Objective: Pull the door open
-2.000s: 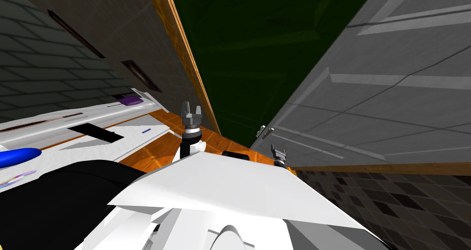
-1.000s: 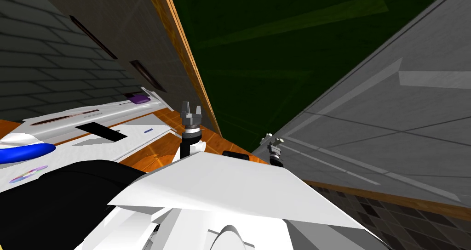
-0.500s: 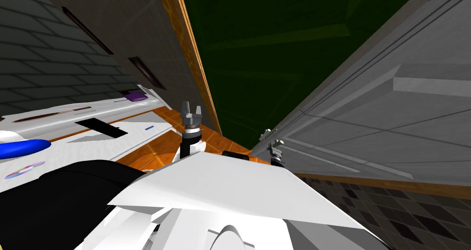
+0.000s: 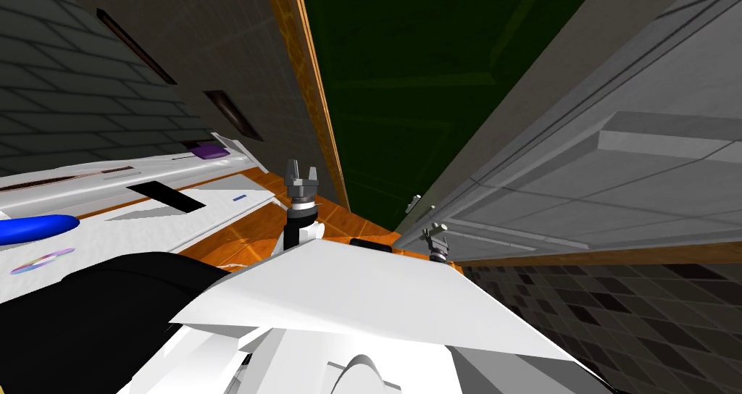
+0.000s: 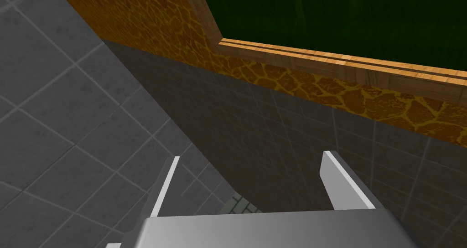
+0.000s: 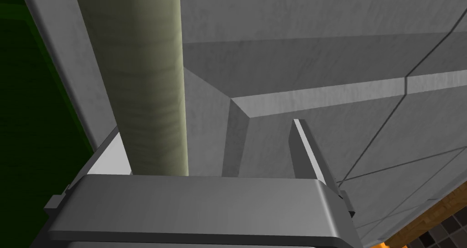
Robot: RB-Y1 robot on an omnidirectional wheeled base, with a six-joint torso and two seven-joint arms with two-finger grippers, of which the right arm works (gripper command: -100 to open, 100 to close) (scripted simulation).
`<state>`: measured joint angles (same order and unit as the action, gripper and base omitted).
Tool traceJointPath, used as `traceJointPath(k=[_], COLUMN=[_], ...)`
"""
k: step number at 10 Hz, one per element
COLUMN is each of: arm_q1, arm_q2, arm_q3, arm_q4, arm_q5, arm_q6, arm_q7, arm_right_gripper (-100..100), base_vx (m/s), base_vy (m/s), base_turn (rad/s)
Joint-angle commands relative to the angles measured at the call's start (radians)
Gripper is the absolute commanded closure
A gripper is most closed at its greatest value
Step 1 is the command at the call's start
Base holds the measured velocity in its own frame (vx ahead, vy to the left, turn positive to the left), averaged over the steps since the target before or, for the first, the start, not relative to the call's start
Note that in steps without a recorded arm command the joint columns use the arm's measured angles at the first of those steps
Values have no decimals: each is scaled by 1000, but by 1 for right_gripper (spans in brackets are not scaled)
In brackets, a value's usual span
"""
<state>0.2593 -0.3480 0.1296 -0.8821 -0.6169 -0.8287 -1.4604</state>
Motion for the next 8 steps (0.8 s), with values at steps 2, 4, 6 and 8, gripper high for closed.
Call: traceJointPath(k=[2, 4, 6, 8], arm_q1=[27, 47, 47, 47], arm_q2=[-30, -41, -41, -41], arm_q3=[-18, -22, -22, -22], arm_q4=[31, 45, 45, 45], arm_q5=[-13, -25, -25, -25], arm_q6=[4, 2, 2, 2], arm_q7=[-8, -6, -6, -6], arm_right_gripper=[100, 100, 100, 100], base_vx=[-96, -100, -125, -7], base_vy=[22, 19, -4, 11], base_turn=[-22, -32, -56, -7])
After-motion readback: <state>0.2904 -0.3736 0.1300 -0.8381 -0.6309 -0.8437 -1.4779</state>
